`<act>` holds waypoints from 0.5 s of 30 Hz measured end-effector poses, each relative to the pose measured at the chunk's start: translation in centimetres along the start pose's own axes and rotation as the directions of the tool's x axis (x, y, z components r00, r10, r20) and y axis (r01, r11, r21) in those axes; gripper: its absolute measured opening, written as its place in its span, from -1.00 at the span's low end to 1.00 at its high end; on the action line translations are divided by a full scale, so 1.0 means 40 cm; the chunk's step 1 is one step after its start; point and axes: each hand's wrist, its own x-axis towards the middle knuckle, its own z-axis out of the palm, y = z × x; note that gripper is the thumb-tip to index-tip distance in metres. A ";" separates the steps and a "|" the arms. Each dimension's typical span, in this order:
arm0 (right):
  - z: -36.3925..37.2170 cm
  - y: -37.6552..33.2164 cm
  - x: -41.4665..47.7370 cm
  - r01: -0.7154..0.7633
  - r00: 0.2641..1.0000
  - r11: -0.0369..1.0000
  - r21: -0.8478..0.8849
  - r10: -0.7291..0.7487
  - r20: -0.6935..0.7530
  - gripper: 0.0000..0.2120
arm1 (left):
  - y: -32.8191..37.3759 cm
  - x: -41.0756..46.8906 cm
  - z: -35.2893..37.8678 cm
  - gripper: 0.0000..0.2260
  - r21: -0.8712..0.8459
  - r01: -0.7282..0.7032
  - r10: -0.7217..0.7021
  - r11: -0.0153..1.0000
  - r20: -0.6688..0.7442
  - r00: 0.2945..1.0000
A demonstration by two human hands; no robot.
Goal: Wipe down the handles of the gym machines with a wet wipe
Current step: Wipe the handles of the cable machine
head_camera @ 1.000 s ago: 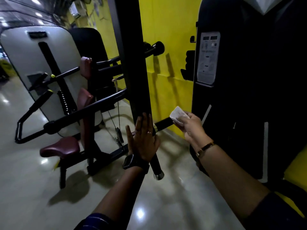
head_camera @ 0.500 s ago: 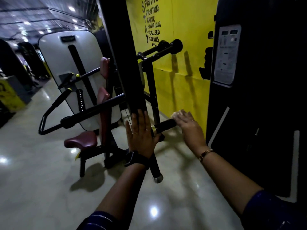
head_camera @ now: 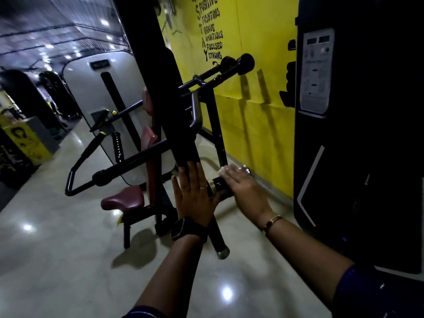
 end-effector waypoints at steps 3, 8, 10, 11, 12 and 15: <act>-0.011 0.046 0.029 -0.180 0.984 0.982 -0.052 0.179 -0.015 -0.38 | 0.006 0.005 -0.004 -0.07 -0.021 -0.008 0.008 1.000 0.004 1.000; 0.002 -0.065 0.050 -0.156 0.983 0.971 0.180 0.135 0.123 -0.59 | 0.013 0.001 0.004 -0.06 -0.011 0.027 -0.027 1.000 -0.004 1.000; 0.011 -0.082 0.027 -0.043 0.995 0.983 0.178 0.026 0.101 -0.55 | 0.011 -0.001 0.002 -0.01 0.001 0.030 -0.030 1.000 0.007 1.000; 0.010 -0.068 0.020 -0.023 0.997 0.985 0.171 0.011 0.074 -0.49 | 0.011 0.000 -0.002 0.01 0.003 0.028 -0.028 1.000 0.025 0.999; 0.008 -0.043 0.013 -0.020 0.999 0.988 0.155 0.013 0.049 -0.43 | 0.014 0.000 -0.008 0.03 0.002 0.032 -0.032 0.999 0.049 0.998; -0.009 0.034 0.013 -0.041 0.999 0.997 0.072 0.040 0.022 -0.38 | 0.047 0.003 -0.028 0.00 -0.021 0.104 -0.101 0.994 0.082 0.991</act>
